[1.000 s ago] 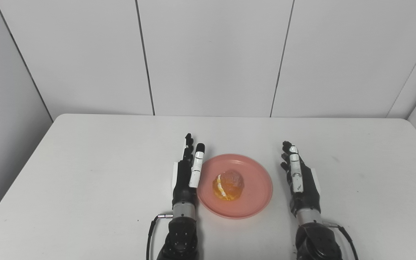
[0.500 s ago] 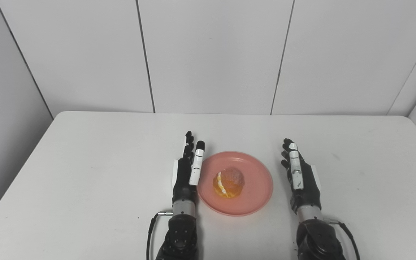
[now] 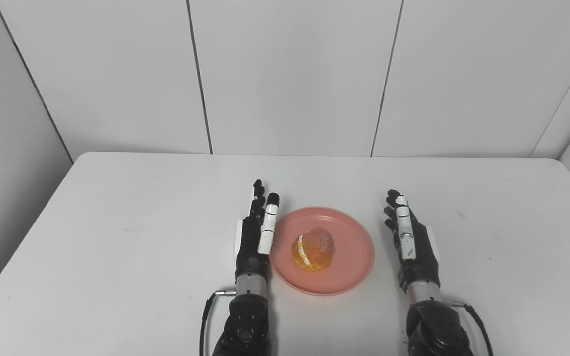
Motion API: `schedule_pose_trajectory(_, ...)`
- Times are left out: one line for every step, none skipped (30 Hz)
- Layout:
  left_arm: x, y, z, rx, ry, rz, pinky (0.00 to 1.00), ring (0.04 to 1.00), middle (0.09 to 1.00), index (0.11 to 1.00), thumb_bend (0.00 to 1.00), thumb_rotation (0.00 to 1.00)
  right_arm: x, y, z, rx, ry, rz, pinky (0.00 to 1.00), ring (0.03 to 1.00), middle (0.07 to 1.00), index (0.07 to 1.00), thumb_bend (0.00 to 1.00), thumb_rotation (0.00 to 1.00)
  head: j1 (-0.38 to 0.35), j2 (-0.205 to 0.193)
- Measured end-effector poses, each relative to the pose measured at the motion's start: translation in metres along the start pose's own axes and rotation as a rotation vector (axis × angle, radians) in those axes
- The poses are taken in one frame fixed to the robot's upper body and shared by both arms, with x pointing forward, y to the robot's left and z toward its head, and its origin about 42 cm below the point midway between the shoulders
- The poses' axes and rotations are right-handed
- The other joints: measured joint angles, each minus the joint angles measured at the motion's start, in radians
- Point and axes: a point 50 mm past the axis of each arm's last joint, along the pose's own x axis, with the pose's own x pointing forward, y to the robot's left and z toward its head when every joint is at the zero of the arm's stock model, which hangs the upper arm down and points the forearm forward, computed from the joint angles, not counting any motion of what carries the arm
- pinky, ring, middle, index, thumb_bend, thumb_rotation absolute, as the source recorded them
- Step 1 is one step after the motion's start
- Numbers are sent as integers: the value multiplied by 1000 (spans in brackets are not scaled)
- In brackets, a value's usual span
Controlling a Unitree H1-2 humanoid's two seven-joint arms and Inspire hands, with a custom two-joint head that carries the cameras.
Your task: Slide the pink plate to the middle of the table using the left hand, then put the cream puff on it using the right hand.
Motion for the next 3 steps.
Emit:
schedule_pose_trajectory(0, 0, 0, 0, 0, 0, 1000, 1000, 1000, 1000, 651, 1000, 0, 0, 0, 0, 0, 0, 953, 929, 929, 887, 682, 1000, 0, 0)
schedule_pose_trajectory(0, 0, 0, 0, 1, 0, 1000, 1000, 1000, 1000, 647, 1000, 0, 0, 0, 0, 0, 0, 955, 929, 929, 887, 674, 1000, 0, 0)
schedule_pose_trajectory(0, 0, 0, 0, 2, -1, 1000, 1000, 1000, 1000, 647, 1000, 0, 0, 0, 0, 0, 0, 955, 929, 929, 887, 672, 1000, 0, 0)
